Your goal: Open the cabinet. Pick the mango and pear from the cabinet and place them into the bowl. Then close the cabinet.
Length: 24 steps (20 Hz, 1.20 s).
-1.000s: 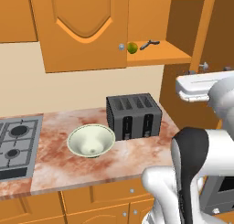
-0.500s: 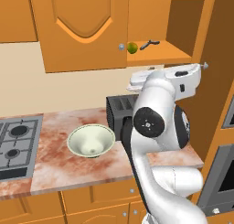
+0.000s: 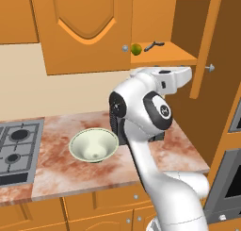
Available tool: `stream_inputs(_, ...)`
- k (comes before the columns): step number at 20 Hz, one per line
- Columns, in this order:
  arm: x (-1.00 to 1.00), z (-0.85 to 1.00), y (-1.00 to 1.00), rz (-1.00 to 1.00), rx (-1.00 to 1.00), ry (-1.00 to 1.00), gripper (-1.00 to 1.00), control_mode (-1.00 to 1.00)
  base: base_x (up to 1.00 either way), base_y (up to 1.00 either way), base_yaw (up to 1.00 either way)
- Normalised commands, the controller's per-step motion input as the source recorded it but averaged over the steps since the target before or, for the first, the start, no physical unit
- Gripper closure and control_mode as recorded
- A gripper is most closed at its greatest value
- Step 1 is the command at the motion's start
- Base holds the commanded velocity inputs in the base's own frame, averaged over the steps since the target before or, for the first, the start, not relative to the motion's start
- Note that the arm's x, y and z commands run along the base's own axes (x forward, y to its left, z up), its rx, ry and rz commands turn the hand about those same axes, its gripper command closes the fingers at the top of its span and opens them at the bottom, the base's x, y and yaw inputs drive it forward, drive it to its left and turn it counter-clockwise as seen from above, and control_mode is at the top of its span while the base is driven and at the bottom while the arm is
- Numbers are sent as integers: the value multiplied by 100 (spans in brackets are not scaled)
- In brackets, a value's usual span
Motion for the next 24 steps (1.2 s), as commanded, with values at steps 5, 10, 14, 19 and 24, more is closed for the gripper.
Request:
stream_inputs(5,10,0,-53,-1,16,2,-100,-100,0,0,0)
stream_inputs(10,17,0,-48,0,13,3,-100,-100,0,0,0)
stream_inputs(14,9,0,-57,0,11,0,-100,-100,0,0,0)
stream_inputs(19,0,-4,-75,0,12,0,-100,-100,0,0,0)
stream_inputs(24,0,-1,-59,0,7,-1,-100,-100,0,0,0)
